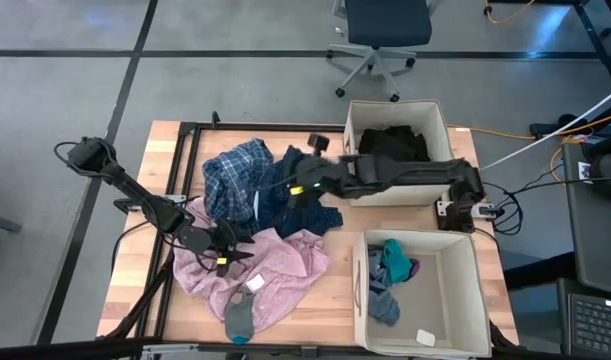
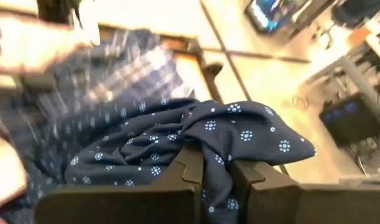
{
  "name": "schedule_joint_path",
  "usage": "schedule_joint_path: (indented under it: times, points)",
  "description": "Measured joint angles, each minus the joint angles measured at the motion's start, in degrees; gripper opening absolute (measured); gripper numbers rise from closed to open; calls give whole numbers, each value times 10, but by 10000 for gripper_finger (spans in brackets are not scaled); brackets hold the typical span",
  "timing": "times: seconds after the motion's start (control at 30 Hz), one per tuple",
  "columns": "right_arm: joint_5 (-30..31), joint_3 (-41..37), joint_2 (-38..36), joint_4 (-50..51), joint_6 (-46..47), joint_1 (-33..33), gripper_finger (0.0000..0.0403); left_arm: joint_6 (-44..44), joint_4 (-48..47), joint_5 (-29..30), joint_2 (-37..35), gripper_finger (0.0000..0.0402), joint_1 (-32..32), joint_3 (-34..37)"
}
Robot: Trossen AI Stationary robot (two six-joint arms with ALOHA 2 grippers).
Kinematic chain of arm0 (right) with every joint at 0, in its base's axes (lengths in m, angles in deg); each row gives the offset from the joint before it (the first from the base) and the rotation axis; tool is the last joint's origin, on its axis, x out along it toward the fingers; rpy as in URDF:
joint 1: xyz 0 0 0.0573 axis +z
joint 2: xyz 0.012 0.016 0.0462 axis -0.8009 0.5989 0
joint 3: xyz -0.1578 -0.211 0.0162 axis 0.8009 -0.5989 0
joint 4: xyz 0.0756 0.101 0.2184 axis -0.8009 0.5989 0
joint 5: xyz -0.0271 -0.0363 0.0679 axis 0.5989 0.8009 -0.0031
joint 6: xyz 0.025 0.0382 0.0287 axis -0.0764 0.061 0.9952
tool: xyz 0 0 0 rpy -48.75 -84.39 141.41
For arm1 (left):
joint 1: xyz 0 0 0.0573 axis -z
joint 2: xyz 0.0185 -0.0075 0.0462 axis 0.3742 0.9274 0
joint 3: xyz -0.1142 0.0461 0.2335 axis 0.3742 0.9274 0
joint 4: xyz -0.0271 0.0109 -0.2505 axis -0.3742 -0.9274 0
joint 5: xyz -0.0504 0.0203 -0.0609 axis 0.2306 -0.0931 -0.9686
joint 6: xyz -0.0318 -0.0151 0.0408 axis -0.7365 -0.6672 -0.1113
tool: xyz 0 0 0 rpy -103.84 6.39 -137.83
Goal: Sort clothes
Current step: Put the blue patterned polo shirt into the bottom laundry organizer
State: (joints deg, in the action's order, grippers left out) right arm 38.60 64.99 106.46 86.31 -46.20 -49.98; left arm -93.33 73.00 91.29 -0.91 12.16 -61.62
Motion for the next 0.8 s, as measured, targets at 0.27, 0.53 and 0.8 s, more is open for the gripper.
schedule_joint_path:
  times: [0.27, 0.53, 0.8]
  points:
    - [47, 120, -61, 47, -26, 35, 27, 2, -1, 0, 0, 186, -8, 0]
    - [95, 183, -125, 66, -44, 63, 27, 2, 2, 1, 0, 186, -24, 0]
    - [123, 190, -182, 68, -37, 109, 32, 8, 6, 1, 0, 186, -28, 0]
